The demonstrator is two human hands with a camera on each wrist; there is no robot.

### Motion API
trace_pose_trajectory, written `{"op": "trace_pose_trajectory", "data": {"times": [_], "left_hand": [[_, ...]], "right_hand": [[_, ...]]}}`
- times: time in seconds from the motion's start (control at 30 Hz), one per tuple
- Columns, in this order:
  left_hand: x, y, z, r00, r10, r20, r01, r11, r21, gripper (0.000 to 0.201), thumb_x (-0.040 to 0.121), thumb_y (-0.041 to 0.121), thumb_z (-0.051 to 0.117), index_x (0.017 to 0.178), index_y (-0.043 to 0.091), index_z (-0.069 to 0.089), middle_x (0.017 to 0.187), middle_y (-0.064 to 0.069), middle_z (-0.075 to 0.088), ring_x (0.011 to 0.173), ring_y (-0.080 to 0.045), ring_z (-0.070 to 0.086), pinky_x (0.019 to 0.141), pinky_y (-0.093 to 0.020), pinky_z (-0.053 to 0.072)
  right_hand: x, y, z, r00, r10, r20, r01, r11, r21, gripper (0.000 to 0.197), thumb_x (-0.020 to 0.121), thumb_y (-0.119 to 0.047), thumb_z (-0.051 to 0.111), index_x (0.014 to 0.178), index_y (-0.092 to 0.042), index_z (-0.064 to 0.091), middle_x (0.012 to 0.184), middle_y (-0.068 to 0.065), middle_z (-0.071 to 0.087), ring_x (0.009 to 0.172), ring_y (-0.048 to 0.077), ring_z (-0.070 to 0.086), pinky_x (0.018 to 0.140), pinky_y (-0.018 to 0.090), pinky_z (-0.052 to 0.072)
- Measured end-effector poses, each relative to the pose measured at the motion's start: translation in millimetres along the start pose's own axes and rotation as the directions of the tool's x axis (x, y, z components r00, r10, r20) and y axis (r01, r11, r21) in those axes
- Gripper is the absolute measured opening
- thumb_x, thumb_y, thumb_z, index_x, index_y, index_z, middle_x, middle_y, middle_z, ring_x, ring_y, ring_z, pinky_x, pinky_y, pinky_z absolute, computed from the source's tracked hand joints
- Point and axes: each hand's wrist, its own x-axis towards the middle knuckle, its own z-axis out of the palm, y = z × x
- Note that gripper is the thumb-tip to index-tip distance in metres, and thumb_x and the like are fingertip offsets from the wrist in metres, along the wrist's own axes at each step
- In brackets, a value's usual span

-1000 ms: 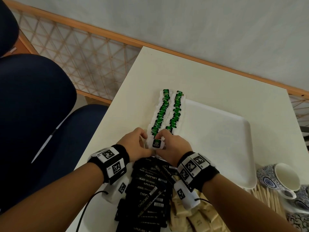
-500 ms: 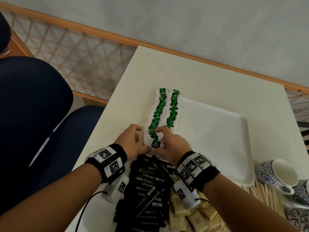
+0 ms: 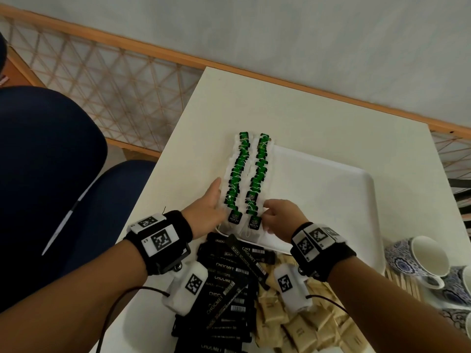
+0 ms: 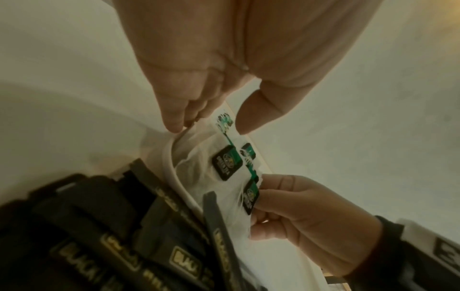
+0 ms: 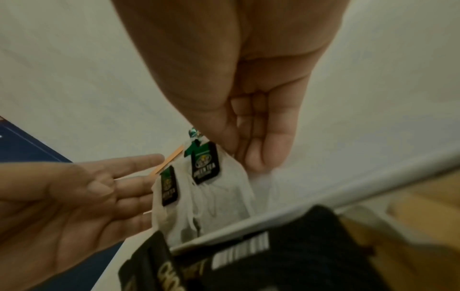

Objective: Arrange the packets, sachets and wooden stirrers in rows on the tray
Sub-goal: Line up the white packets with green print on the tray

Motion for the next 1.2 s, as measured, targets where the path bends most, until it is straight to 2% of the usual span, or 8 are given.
{"op": "trace_pose_trajectory", "data": {"times": [0.13,0.3,0.4,0.53,0.67,0.9,1.07,1.2], "left_hand": [[4,5,1,1.0,-0.009,-0.025,0.009,1.0,-0.027,0.081,0.093,-0.003,0.04,0.152,0.024,-0.008,0.16,-0.004,0.0,0.146,-0.012,0.004,0.107,-0.021,0.019],[7,7,-1,0.996,-0.01,-0.093,0.006,0.999,-0.038,0.076,0.091,-0.002,0.046,0.152,0.019,0.005,0.159,-0.01,0.009,0.146,-0.02,0.013,0.112,-0.028,0.02],[7,3,-5,0.988,-0.019,-0.155,0.006,0.996,-0.087,0.073,0.09,-0.002,0.051,0.15,0.016,0.014,0.155,-0.015,0.022,0.142,-0.023,0.027,0.113,-0.033,0.027],[5,-3,-5,0.992,-0.05,-0.119,0.04,0.996,-0.085,0.074,0.09,-0.001,0.05,0.15,0.019,0.012,0.153,-0.013,0.03,0.137,-0.022,0.036,0.113,-0.039,0.03],[4,-6,-4,0.993,-0.063,-0.097,0.053,0.993,-0.107,0.081,0.087,-0.005,0.047,0.151,0.023,0.007,0.153,-0.01,0.032,0.136,-0.02,0.037,0.113,-0.04,0.03],[4,-5,-2,0.994,-0.057,-0.093,0.045,0.99,-0.132,0.084,0.084,-0.003,0.048,0.152,0.022,0.005,0.155,-0.012,0.025,0.143,-0.017,0.025,0.114,-0.034,0.026],[6,-5,-3,0.995,-0.062,-0.078,0.052,0.99,-0.131,0.087,0.079,0.001,0.05,0.152,0.022,0.007,0.155,-0.012,0.026,0.142,-0.018,0.027,0.115,-0.037,0.027],[12,-1,-10,0.993,-0.07,-0.096,0.057,0.989,-0.137,0.082,0.085,-0.006,0.049,0.152,0.018,0.009,0.156,-0.014,0.022,0.143,-0.02,0.024,0.115,-0.036,0.026]], "right_hand": [[2,2,-3,0.999,0.027,-0.047,-0.025,0.999,0.037,0.039,0.092,-0.011,0.043,0.128,-0.015,0.057,0.084,0.004,0.069,0.081,0.019,0.063,0.074,0.025,0.049],[-1,3,-7,0.997,0.065,-0.032,-0.063,0.997,0.053,0.039,0.092,-0.011,0.041,0.125,-0.019,0.06,0.105,0.006,0.07,0.097,0.021,0.064,0.082,0.027,0.05],[-9,12,-14,0.994,0.108,0.0,-0.106,0.98,0.166,0.025,0.089,-0.014,0.052,0.105,-0.023,0.069,0.083,-0.004,0.07,0.075,0.011,0.064,0.082,0.031,0.056],[-19,15,-15,0.978,0.09,0.187,-0.113,0.987,0.115,0.002,0.081,-0.023,0.072,0.082,-0.023,0.071,0.069,-0.004,0.07,0.06,0.007,0.061,0.075,0.026,0.057],[-15,11,-7,0.983,0.106,0.147,-0.118,0.99,0.079,0.019,0.08,-0.035,0.074,0.067,-0.023,0.068,0.06,-0.006,0.066,0.057,0.008,0.059,0.071,0.024,0.055],[-15,6,-1,0.99,0.075,0.123,-0.082,0.996,0.048,0.023,0.08,-0.045,0.07,0.069,-0.025,0.068,0.056,-0.012,0.061,0.058,0.003,0.056,0.057,0.016,0.04],[-15,8,2,0.99,0.081,0.116,-0.085,0.996,0.035,0.026,0.079,-0.048,0.071,0.062,-0.029,0.063,0.063,-0.01,0.063,0.067,0.008,0.058,0.071,0.026,0.051],[-15,18,-10,0.991,0.117,0.057,-0.12,0.992,0.039,0.032,0.076,-0.052,0.071,0.092,-0.027,0.061,0.09,-0.009,0.064,0.085,0.009,0.059,0.077,0.026,0.049]]}}
